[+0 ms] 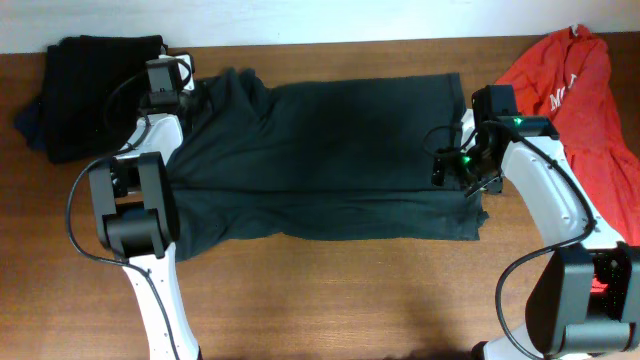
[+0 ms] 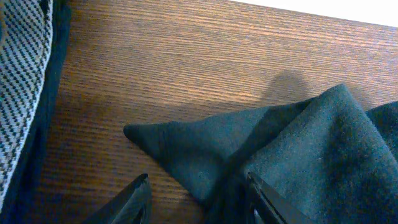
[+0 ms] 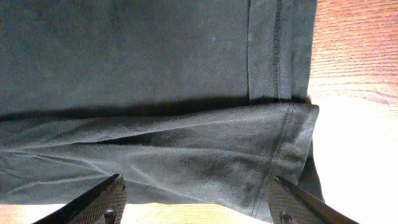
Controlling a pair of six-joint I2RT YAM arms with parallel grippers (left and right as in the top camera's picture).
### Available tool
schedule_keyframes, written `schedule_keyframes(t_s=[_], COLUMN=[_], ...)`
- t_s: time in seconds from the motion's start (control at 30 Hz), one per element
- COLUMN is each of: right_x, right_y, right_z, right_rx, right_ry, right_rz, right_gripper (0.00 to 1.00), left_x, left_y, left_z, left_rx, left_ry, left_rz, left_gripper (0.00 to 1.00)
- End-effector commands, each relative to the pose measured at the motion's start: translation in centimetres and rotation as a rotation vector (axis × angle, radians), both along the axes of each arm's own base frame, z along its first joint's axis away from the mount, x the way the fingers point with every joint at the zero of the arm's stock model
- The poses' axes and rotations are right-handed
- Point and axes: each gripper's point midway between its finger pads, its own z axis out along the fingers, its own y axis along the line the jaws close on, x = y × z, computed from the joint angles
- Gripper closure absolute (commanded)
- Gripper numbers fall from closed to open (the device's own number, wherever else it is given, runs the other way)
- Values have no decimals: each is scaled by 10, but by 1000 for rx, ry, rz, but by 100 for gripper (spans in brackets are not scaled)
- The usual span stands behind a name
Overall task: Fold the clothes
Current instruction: 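Move both grippers to the shirt's top corners and grasp them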
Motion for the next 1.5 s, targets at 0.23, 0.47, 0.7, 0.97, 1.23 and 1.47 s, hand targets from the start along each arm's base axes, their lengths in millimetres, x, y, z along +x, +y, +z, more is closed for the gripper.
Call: schedule_keyframes(t_s=[0.23,0.47,0.7,0.97,1.23,1.47], right_x=[7,35,93,189,263,270], right_y=[0,-33,-42,-43,-50,-60], right_z=[6,58,131,92,-17,-77], right_rx=[8,-72,-93,-103,-125,-170], right_ry=[-23,-130,-421,-439,-422,-373], right_rz=[-5,-73,-66,45,84,56], right_gripper=[24,27,27,34,36,38], left_x=[2,13,-11,-30,-22,-21], left_y=[-1,-3,-5,-12,-11,-11], left_z=[-2,81,86,66,50,20], left_rx=[-6,-2,-10,-41,-37,-41], left_ry=[-4,-140,-32,78,64,100], left_rz=[-8,-19,-19,-39,-37,-37], left_gripper=[99,99,99,1,1,1])
